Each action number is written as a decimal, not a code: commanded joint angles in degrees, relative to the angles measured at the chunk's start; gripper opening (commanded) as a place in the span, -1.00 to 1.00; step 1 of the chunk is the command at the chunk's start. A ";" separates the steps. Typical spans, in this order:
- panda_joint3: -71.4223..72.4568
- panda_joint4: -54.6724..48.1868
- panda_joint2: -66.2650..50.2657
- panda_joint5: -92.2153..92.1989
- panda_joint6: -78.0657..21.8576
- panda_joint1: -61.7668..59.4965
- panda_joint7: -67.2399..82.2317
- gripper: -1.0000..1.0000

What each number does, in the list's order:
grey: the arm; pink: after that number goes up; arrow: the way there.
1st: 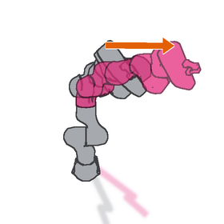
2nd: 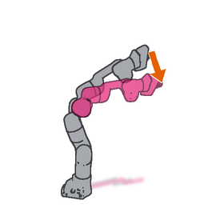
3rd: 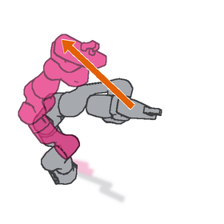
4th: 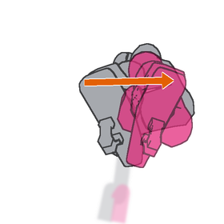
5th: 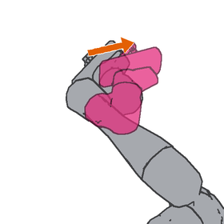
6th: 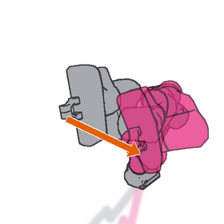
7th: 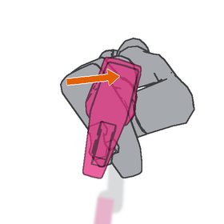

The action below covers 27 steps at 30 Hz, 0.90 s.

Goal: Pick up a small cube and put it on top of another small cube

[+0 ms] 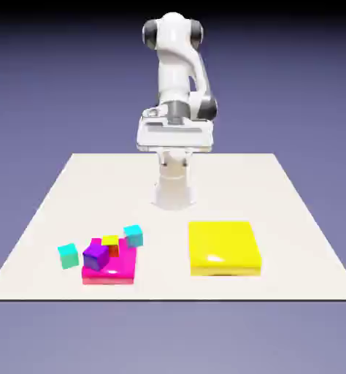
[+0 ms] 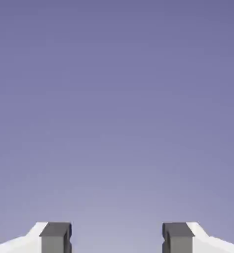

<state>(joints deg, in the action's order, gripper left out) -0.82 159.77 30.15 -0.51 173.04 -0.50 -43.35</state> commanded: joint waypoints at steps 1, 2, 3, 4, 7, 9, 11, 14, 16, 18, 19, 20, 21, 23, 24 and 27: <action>-0.68 -1.03 -2.08 -0.42 -0.80 -0.98 -0.74 0.00; -1.36 -2.05 -4.16 -0.85 -1.60 -1.96 -1.49 0.00; -2.03 -3.08 -6.23 -1.27 -2.40 -2.94 -2.23 0.00; -2.71 -4.10 -8.31 -1.69 -3.20 -3.92 -2.97 0.00; -4.74 -7.18 -14.54 -2.96 -5.60 -6.86 -5.20 0.00; -6.10 -9.23 -18.69 -3.80 -7.20 -8.82 -6.68 0.00; -7.45 -11.28 -22.84 -4.65 -8.80 -10.78 -8.17 0.00; -9.48 -14.35 -29.07 -5.91 -11.20 -13.72 -10.39 0.00; -10.84 -16.40 -33.23 -6.76 -12.80 -15.68 -11.88 0.00; -12.19 -18.45 -37.38 -7.60 -14.39 -17.65 -13.36 0.00; -12.87 -19.47 -39.46 -8.02 -15.19 -18.63 -14.10 0.00; -13.54 -20.50 -41.53 -8.45 -15.99 -19.61 -14.85 0.00; -14.22 -21.52 -43.61 -8.87 -16.79 -20.59 -15.59 0.00; -15.58 -23.57 -47.76 -9.71 -18.39 -22.55 -17.07 0.00; -15.76 -23.85 -48.31 -9.83 -18.61 -22.81 -17.27 0.00; -13.55 -24.85 -52.46 -11.75 -15.45 -24.62 -15.83 0.00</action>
<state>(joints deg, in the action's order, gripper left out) -14.37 134.91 -22.31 -12.25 157.59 -25.11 -59.19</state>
